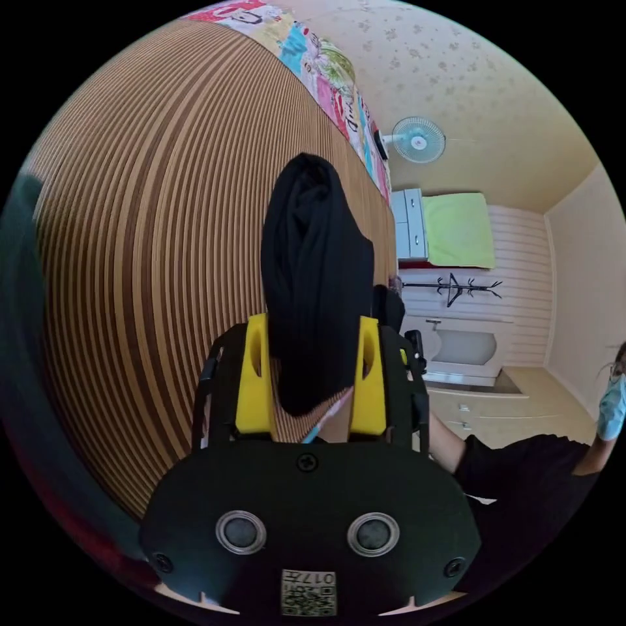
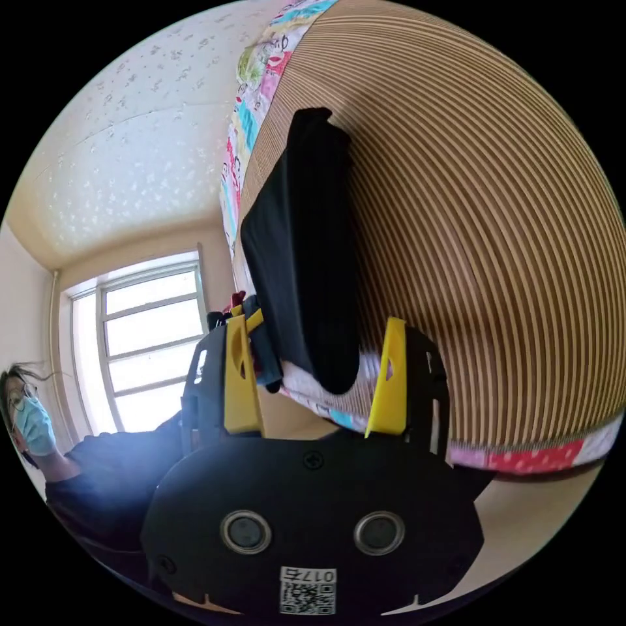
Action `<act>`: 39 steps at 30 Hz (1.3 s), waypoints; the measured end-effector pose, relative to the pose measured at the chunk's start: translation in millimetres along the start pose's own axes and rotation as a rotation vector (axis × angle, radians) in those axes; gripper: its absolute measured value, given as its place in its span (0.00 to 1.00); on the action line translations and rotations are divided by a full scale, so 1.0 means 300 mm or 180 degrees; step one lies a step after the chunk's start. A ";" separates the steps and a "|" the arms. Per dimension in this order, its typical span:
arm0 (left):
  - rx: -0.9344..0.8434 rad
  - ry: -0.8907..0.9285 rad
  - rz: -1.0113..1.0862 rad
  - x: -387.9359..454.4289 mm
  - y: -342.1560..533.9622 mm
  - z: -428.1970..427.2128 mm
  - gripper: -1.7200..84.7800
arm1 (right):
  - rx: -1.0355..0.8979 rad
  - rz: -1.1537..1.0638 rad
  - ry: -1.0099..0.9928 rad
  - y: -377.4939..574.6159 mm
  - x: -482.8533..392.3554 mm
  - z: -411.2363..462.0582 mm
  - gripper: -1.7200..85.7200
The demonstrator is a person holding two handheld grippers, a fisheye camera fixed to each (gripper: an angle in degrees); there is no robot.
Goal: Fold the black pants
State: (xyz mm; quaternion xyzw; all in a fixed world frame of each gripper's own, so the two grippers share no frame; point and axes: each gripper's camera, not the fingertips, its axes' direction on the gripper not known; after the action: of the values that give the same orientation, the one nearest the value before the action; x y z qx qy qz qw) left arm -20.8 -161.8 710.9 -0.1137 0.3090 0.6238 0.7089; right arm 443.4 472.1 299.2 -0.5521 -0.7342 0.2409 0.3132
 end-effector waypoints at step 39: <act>-0.1213 0.0472 0.0729 1.086 -0.232 1.143 0.15 | 0.0688 -0.0080 0.2015 0.017 -0.283 -1.242 0.11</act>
State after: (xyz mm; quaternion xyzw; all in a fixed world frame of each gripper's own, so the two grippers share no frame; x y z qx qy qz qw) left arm 157.3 277.1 774.9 -0.2551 0.2478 0.7371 0.5746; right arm 733.7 394.7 535.4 -0.5540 -0.5775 0.1301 0.5854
